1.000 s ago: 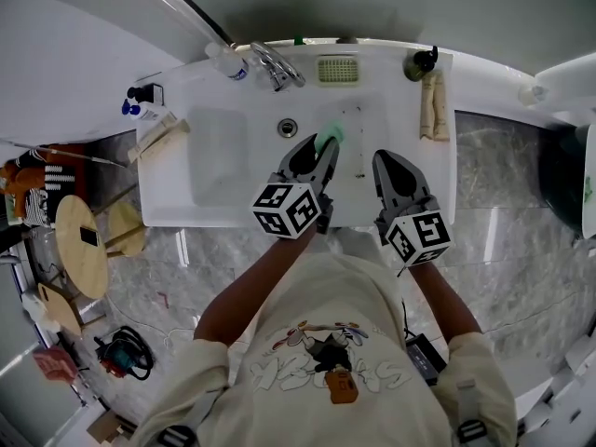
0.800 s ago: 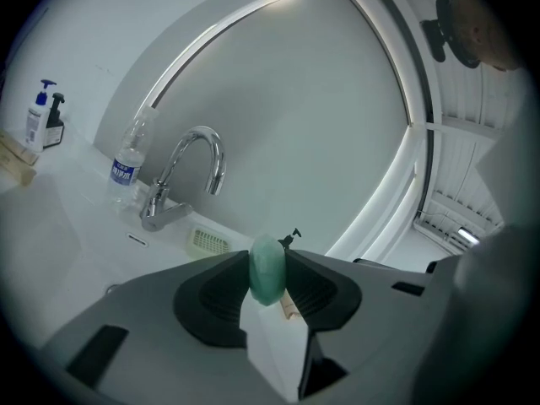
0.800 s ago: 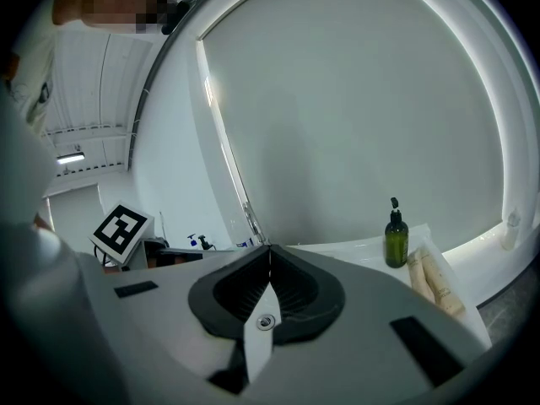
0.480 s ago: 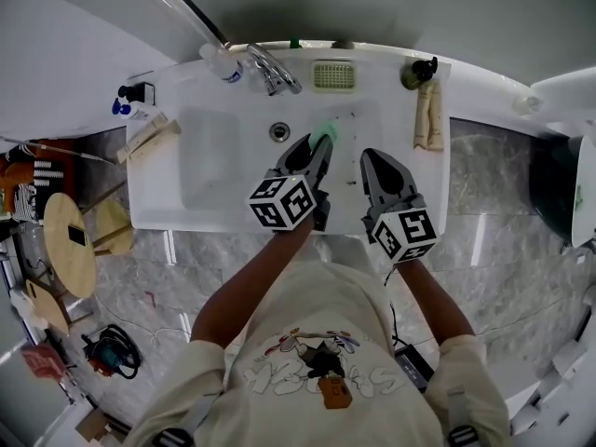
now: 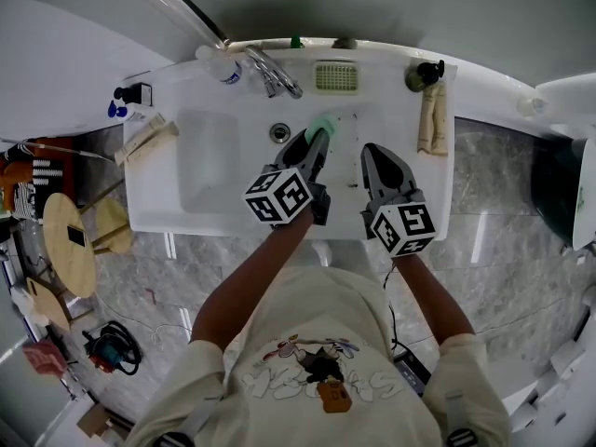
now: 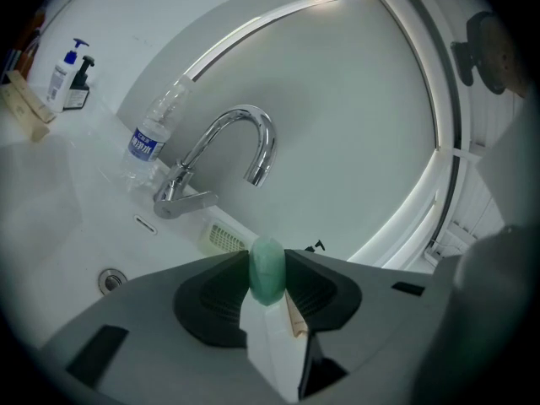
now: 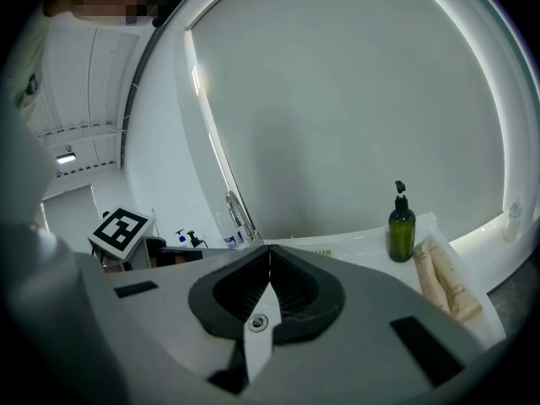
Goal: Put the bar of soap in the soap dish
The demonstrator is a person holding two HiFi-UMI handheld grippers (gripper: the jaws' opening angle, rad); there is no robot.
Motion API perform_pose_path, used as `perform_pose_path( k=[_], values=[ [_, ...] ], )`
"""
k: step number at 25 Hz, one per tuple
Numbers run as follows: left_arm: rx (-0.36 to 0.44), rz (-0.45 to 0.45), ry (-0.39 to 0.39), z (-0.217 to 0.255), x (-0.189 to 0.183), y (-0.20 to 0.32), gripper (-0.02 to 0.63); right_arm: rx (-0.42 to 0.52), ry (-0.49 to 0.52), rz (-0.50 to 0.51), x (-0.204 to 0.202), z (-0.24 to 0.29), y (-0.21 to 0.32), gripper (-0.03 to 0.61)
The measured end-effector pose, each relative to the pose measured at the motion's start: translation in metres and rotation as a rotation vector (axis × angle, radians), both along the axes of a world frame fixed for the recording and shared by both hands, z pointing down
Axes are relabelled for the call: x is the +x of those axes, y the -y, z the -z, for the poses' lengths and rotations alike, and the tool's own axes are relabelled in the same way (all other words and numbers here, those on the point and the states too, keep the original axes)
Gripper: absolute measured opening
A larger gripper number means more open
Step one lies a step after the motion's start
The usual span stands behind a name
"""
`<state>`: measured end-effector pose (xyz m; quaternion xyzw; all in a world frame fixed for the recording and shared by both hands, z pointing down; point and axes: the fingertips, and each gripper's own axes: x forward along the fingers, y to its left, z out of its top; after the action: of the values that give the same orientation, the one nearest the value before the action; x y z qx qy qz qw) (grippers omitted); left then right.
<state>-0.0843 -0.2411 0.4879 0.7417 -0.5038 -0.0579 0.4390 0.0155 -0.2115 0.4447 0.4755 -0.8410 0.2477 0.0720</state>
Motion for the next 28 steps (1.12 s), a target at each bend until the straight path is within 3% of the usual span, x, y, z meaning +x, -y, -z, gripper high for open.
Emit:
perform_pose_path(
  k=[13,28],
  values=[
    [-0.053,0.092,-0.135,-0.028,-0.001,0.026,0.129,0.001,-0.036,0.016,-0.003,-0.013,0.017,0.008],
    [-0.048,0.193,-0.244,-0.053,-0.009,0.057,0.129,-0.011,-0.063,0.000,-0.004,-0.040,0.046,0.008]
  ],
)
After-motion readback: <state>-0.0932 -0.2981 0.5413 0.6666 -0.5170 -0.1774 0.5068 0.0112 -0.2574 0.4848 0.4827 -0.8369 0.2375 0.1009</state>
